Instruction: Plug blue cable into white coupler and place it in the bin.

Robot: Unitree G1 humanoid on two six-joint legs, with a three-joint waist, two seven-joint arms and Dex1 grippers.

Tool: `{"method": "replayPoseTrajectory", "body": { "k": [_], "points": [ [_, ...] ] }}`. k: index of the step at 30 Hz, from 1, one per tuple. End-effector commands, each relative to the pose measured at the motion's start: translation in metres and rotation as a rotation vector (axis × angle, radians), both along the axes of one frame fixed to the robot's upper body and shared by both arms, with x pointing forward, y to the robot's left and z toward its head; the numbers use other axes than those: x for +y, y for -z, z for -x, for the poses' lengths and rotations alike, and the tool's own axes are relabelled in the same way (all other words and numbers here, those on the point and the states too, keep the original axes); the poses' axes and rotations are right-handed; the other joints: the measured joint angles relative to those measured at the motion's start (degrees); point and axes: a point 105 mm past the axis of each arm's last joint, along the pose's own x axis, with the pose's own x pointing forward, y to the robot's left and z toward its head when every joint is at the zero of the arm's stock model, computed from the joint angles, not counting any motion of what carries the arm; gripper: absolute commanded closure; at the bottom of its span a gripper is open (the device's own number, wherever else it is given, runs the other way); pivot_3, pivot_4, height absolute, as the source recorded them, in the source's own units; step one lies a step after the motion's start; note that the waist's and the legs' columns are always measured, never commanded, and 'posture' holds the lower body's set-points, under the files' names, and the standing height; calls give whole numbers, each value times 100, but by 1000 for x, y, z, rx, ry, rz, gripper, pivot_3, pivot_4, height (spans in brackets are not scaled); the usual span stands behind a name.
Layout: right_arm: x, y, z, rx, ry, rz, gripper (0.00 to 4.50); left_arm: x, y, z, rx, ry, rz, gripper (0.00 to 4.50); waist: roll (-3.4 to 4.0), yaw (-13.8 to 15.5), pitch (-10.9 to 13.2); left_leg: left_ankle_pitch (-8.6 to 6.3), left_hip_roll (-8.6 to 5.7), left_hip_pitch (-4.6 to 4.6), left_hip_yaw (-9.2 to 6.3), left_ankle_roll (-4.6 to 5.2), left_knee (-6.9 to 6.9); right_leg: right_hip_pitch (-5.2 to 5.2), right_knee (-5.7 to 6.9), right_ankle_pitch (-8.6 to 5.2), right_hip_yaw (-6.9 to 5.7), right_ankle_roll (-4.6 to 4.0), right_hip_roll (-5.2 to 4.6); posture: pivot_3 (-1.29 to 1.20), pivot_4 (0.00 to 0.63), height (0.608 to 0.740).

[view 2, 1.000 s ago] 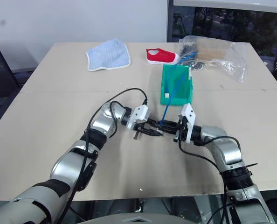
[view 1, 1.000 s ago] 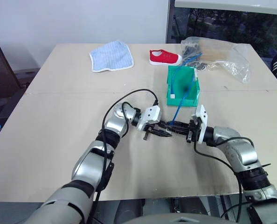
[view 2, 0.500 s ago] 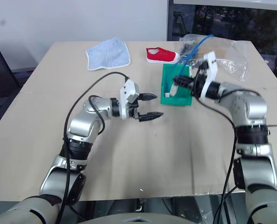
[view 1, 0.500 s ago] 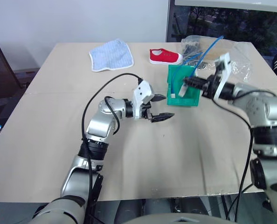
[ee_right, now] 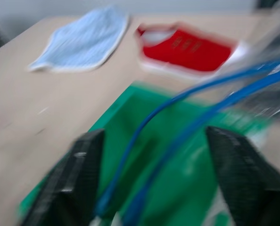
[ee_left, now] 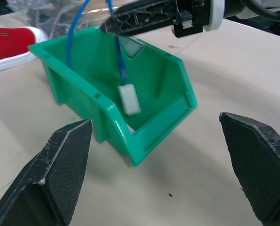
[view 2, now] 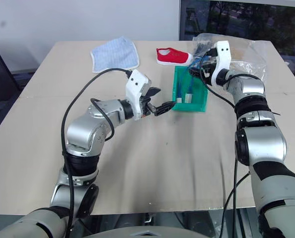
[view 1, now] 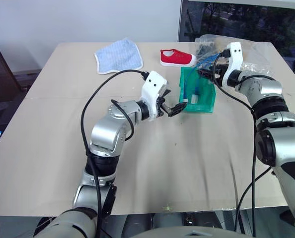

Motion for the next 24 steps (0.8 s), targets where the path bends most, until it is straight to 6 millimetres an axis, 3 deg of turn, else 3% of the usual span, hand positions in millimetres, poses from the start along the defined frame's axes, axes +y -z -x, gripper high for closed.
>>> {"method": "replayPoseTrajectory", "body": {
  "k": [1,7,10,14,18,21,24],
  "points": [
    [-23,-28,0,-196,83,92,59,1,-23,5,-97,-11,27,71,0,3,0,0,-1,0,3,0,-1,0,-1,1,4,1,-1,0,150,740],
    [-35,-13,39,-282,-14,70,59,44,-27,9,-174,-170,66,71,1,1,0,0,1,0,2,0,-5,1,-3,5,11,9,-4,0,150,740],
    [-43,6,89,-322,-77,41,59,81,-4,23,-158,-257,16,71,5,-1,-1,0,6,1,-2,0,-10,-1,-1,4,17,9,-2,0,150,740],
    [-52,43,141,-257,-130,55,59,104,30,42,-107,-306,-37,71,8,19,-2,-1,5,5,-2,1,-17,-1,-5,4,29,9,-4,0,150,740],
    [-66,94,191,-140,-215,137,59,114,71,69,-23,-329,-49,71,5,27,-1,-18,0,23,2,30,4,26,-6,6,38,8,-10,0,150,740],
    [-74,114,205,-92,-214,187,59,114,84,79,5,-322,-50,71,-1,22,6,-18,-4,61,21,31,7,53,-11,10,41,-5,-11,0,150,740],
    [-78,120,212,-74,-205,171,59,115,91,87,16,-301,-53,71,-4,5,5,-18,1,145,39,32,6,117,-14,2,57,-27,-7,0,150,740]
  ]
}}
